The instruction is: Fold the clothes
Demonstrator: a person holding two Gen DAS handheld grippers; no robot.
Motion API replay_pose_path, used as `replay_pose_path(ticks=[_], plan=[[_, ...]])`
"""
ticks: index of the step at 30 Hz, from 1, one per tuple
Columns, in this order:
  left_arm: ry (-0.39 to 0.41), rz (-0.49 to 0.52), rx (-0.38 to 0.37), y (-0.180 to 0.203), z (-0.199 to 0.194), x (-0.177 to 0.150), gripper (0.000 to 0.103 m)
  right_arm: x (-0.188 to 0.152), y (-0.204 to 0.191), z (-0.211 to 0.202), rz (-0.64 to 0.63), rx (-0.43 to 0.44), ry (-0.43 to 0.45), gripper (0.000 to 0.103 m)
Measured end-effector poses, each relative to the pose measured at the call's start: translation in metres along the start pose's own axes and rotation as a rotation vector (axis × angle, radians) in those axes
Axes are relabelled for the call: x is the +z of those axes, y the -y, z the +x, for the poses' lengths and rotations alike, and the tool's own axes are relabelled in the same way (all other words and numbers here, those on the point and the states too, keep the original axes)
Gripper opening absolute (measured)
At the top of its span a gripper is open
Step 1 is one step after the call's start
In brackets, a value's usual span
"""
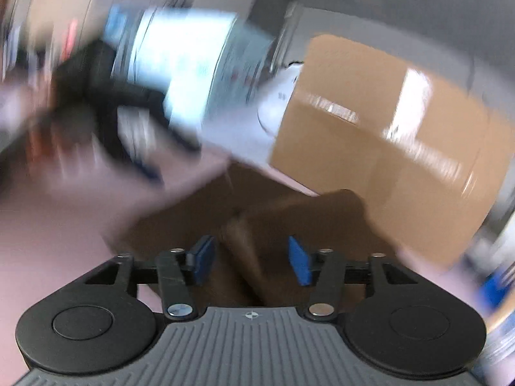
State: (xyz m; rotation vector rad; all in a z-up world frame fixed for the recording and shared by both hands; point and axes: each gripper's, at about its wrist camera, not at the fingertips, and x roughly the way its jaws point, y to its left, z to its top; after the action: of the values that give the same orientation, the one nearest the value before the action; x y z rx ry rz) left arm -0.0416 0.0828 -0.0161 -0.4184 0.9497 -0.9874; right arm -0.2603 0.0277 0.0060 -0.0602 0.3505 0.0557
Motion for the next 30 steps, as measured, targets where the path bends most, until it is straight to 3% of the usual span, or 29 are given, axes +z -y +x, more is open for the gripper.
replay_pose_path(ticks=[1, 2, 3, 5, 7, 10, 12, 13, 15, 17, 19, 22, 25, 26, 29, 30], plan=[[-0.003, 0.007, -0.005, 0.001, 0.000, 0.000, 0.101, 0.003, 0.010, 0.002, 0.095, -0.015, 0.035, 0.051], [-0.006, 0.011, -0.009, 0.002, 0.000, -0.001, 0.101, 0.003, 0.016, 0.005, 0.160, -0.030, 0.056, 0.041], [-0.001, 0.026, -0.011, 0.004, 0.000, -0.002, 0.101, 0.001, 0.022, 0.010, 0.229, -0.032, 0.057, 0.023], [0.029, 0.070, -0.003, 0.011, -0.003, -0.004, 0.101, -0.007, 0.024, 0.031, 0.289, -0.007, -0.054, 0.013], [0.096, 0.144, 0.026, 0.025, -0.008, -0.006, 0.101, -0.011, 0.020, 0.048, 0.300, 0.014, -0.155, 0.013], [0.158, 0.199, 0.066, 0.046, -0.009, -0.007, 0.101, -0.005, 0.016, 0.050, 0.266, 0.042, -0.160, 0.016], [0.161, 0.199, 0.041, 0.063, -0.002, -0.005, 0.101, -0.005, 0.008, 0.050, 0.233, 0.043, -0.163, 0.020], [0.140, 0.198, -0.007, 0.076, 0.005, -0.003, 0.101, -0.005, 0.004, 0.049, 0.215, 0.041, -0.164, 0.023], [0.087, 0.179, -0.108, 0.098, 0.022, 0.002, 0.101, -0.004, -0.007, 0.049, 0.156, 0.065, -0.163, 0.040], [0.032, 0.145, -0.195, 0.118, 0.042, 0.006, 0.101, -0.008, -0.013, 0.046, 0.116, 0.071, -0.160, 0.045], [-0.041, 0.124, -0.212, 0.132, 0.073, 0.006, 0.101, -0.020, -0.019, 0.034, 0.094, 0.063, -0.155, 0.046], [-0.084, 0.152, -0.173, 0.132, 0.102, 0.000, 0.100, -0.024, -0.022, 0.036, 0.092, 0.062, -0.169, 0.049], [-0.125, 0.128, -0.219, 0.120, 0.113, -0.001, 0.099, -0.024, -0.027, 0.038, 0.064, 0.050, -0.175, 0.050], [-0.123, 0.124, -0.236, 0.119, 0.112, 0.000, 0.099, -0.024, -0.028, 0.038, 0.061, 0.055, -0.173, 0.056], [-0.089, 0.155, -0.370, 0.121, 0.095, 0.007, 0.100, -0.024, -0.030, 0.040, 0.060, 0.076, -0.179, 0.061], [-0.119, 0.188, -0.449, 0.127, 0.092, 0.008, 0.100, -0.024, -0.031, 0.041, 0.057, 0.076, -0.179, 0.061]])
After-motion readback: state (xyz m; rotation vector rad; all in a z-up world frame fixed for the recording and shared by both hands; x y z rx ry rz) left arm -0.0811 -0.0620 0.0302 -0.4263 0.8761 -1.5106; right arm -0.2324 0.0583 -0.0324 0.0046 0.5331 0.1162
